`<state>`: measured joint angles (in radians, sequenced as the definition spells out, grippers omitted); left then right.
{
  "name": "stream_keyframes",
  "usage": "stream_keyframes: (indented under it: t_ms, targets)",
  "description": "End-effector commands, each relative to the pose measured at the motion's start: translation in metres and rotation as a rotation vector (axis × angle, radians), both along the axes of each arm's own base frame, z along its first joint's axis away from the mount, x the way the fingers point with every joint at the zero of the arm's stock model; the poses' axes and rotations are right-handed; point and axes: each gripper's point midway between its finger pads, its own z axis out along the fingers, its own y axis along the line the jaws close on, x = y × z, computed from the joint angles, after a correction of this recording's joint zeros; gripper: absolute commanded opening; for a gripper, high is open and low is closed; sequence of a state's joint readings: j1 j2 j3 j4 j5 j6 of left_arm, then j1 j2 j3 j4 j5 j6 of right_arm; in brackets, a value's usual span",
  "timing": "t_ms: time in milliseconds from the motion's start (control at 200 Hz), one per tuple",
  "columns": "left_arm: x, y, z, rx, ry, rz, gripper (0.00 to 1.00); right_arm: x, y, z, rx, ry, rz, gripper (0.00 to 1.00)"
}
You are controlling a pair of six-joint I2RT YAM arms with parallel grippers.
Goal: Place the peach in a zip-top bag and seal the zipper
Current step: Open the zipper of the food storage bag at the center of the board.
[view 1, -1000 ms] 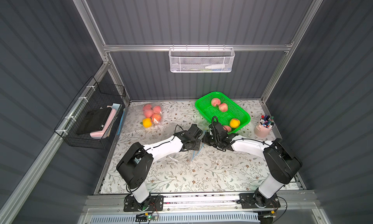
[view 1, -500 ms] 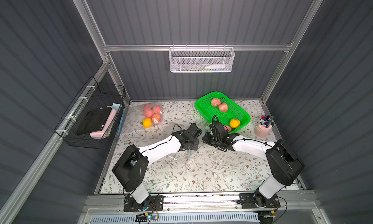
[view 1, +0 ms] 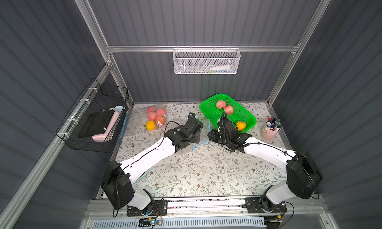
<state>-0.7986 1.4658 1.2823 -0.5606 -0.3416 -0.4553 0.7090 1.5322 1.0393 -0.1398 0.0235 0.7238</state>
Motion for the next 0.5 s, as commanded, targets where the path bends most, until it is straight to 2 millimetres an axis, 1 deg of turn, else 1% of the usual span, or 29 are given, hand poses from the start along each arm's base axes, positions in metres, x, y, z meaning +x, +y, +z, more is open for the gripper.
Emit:
stream_keyframes:
  t_ms: [0,55,95,160,235,295,345,410,445,495]
  targets:
    - [0.000,0.008,0.028,-0.023,-0.058,0.029,0.00,0.000,0.002,0.006,-0.037,0.001,0.031,0.49]
    - [0.000,0.006,0.028,-0.034,-0.058,0.021,0.00,0.000,0.009,0.016,-0.023,-0.013,0.068,0.58]
    - [0.000,0.004,0.024,-0.034,-0.050,0.011,0.00,0.000,0.013,0.027,-0.008,-0.038,0.094,0.63]
    - [0.001,-0.001,0.015,-0.028,-0.026,-0.005,0.00,0.003,0.016,0.049,0.019,-0.105,0.112,0.71]
    - [0.003,-0.008,0.002,-0.024,0.003,-0.021,0.00,0.005,0.014,0.074,0.042,-0.182,0.122,0.78]
    - [0.007,-0.014,-0.007,-0.033,0.029,-0.033,0.00,0.007,0.010,0.091,0.054,-0.242,0.118,0.84]
    - [0.011,-0.019,-0.015,-0.043,0.049,-0.043,0.00,0.009,0.003,0.102,0.052,-0.292,0.105,0.88]
    - [0.016,-0.024,-0.024,-0.062,0.075,-0.047,0.00,0.012,-0.008,0.111,0.050,-0.345,0.080,0.98]
    - [0.020,-0.025,-0.029,-0.071,0.089,-0.050,0.00,0.014,-0.016,0.116,0.048,-0.361,0.056,0.99]
    - [0.024,-0.028,-0.033,-0.091,0.104,-0.057,0.00,0.020,-0.029,0.117,0.032,-0.372,0.013,0.99]
